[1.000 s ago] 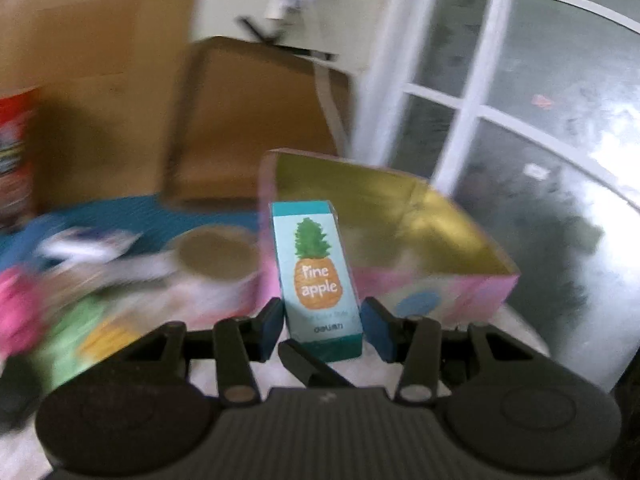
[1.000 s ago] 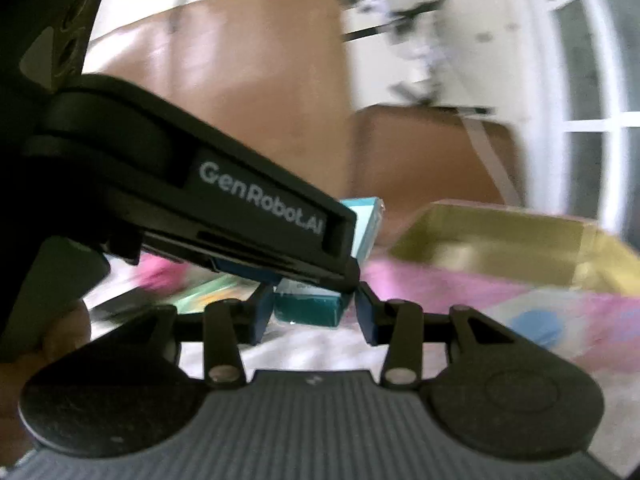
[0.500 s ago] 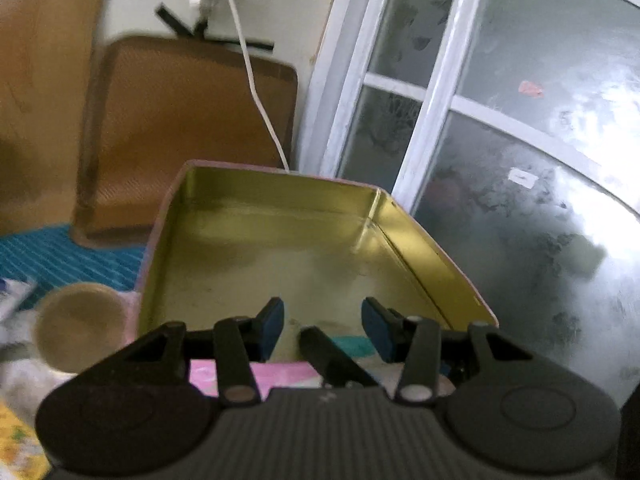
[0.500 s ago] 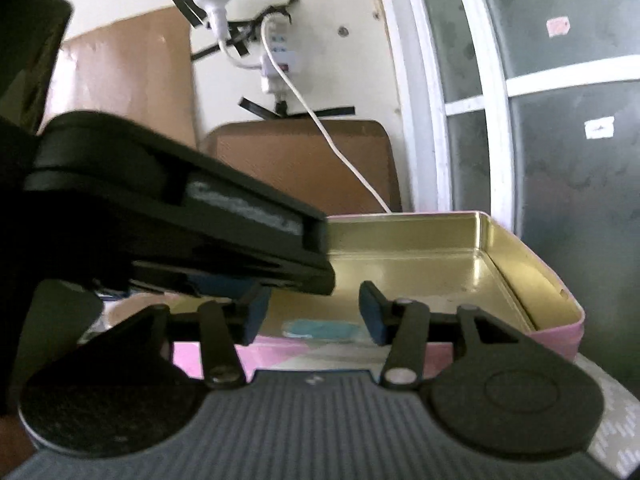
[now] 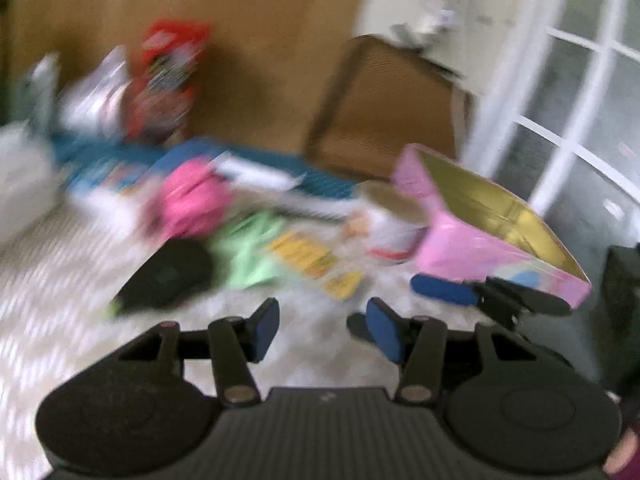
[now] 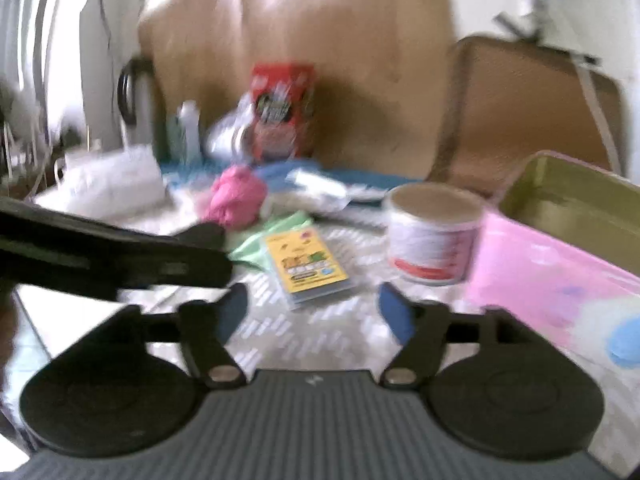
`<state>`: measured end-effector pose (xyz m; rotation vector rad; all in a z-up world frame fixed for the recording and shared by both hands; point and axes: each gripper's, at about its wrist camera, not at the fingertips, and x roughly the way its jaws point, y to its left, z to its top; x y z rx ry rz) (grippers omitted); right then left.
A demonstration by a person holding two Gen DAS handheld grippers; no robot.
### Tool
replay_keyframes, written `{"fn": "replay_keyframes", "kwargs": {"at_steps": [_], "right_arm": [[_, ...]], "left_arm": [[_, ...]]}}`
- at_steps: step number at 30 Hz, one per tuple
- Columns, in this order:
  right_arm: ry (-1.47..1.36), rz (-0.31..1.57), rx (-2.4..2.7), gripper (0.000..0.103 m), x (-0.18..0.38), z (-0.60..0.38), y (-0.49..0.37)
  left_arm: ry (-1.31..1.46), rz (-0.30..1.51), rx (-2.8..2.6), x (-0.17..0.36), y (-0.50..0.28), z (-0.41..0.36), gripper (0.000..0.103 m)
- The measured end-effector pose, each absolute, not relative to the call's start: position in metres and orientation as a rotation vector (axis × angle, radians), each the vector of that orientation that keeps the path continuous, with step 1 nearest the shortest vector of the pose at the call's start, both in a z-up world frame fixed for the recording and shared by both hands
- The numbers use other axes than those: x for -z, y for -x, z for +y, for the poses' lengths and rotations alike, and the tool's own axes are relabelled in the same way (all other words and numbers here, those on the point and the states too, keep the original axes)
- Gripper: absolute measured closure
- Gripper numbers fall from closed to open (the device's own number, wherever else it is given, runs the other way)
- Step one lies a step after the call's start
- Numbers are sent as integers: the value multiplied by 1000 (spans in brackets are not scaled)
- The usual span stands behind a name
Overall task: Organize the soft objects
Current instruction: 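Grasp the yellow card with the left gripper, then lower the yellow card into the pink tin and release it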
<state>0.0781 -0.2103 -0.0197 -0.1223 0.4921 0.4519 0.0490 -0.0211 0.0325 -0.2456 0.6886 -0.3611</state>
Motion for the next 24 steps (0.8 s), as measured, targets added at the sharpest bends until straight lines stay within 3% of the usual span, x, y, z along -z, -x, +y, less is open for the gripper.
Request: {"fn": "replay_keyframes", "kwargs": {"at_steps": [5,6,7,17,20,24], "right_arm": [[169,559,-443,22,29,-188,-113],[160,565,-453,26,28,-188,-115],[148,566,-454,39,28,-187,-114],[41,535,-390,39,41,-207,-25],[-72,513,-382,39,44,-223,-7],[-143,469,-345,39,49,-238,10]], "left_arm": [[341,722,328,-28,-52,9,54],[345,727,328,-28,-53,9,54],[349,734,331,-28,-54,7,54],[348,833,451,-14,-56,-36,45],[342,852,491,-7,-53,-58,50],[272,855,531,-8,-48,-90,66]]}}
